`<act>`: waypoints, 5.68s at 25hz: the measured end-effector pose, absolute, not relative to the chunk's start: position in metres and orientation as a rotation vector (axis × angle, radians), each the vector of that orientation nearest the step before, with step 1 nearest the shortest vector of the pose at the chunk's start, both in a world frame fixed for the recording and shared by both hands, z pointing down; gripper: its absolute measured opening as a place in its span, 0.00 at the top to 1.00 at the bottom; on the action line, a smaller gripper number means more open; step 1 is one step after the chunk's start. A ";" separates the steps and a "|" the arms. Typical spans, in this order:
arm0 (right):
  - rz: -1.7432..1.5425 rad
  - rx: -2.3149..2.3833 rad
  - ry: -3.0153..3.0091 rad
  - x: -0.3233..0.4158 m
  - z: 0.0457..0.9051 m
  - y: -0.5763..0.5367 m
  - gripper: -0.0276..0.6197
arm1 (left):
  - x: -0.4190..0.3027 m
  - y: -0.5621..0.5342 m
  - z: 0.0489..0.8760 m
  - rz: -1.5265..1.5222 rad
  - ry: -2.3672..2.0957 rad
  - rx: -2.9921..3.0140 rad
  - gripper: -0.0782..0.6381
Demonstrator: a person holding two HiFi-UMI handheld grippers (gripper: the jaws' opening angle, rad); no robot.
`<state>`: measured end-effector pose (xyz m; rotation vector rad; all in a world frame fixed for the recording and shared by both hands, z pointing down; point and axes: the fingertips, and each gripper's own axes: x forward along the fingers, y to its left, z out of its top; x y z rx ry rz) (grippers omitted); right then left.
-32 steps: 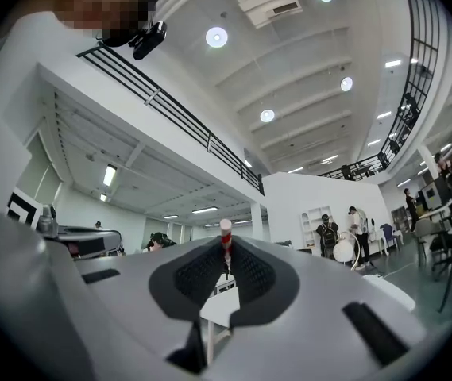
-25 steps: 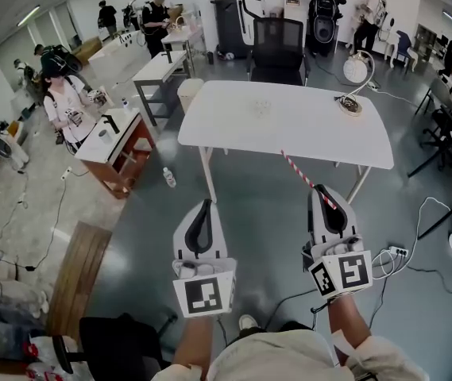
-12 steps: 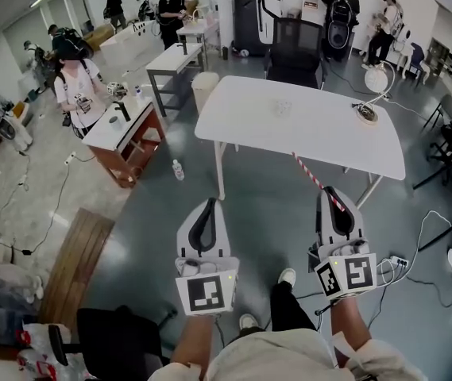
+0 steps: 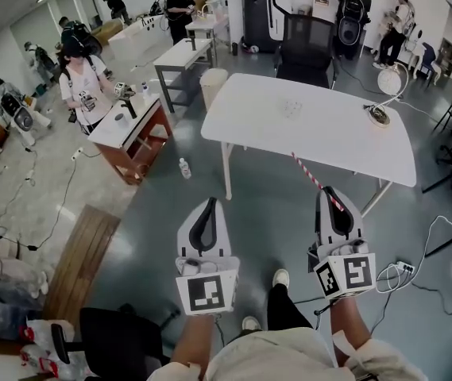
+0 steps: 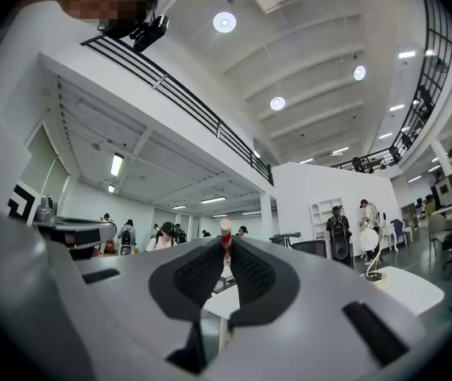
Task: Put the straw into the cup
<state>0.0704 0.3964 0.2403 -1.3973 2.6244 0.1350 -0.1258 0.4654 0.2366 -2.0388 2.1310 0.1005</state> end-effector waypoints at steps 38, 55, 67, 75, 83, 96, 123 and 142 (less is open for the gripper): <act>-0.075 -1.420 2.571 0.183 0.267 0.031 0.92 | -0.016 0.102 0.237 -0.069 2.097 -2.082 0.89; -0.021 -1.527 2.581 0.117 0.280 -0.063 0.92 | -0.074 -0.016 0.255 0.000 1.998 -2.195 0.89; 0.027 -1.692 2.547 0.064 0.271 -0.132 0.92 | -0.132 -0.104 0.255 0.082 1.928 -2.313 0.89; 0.039 -1.783 2.502 0.036 0.273 -0.163 0.92 | -0.161 -0.147 0.261 0.100 1.855 -2.388 0.89; -0.036 -1.835 2.518 0.031 0.303 -0.180 0.92 | -0.158 -0.174 0.292 0.045 1.821 -2.471 0.89; -0.326 -1.784 2.659 0.051 0.400 -0.254 0.92 | -0.125 -0.243 0.368 -0.068 1.931 -2.503 0.89; -0.726 -1.579 2.868 0.032 0.532 -0.298 0.92 | -0.101 -0.300 0.469 -0.294 2.068 -2.562 0.89; -0.792 -1.575 2.881 0.037 0.563 -0.299 0.92 | -0.094 -0.297 0.495 -0.367 2.088 -2.592 0.89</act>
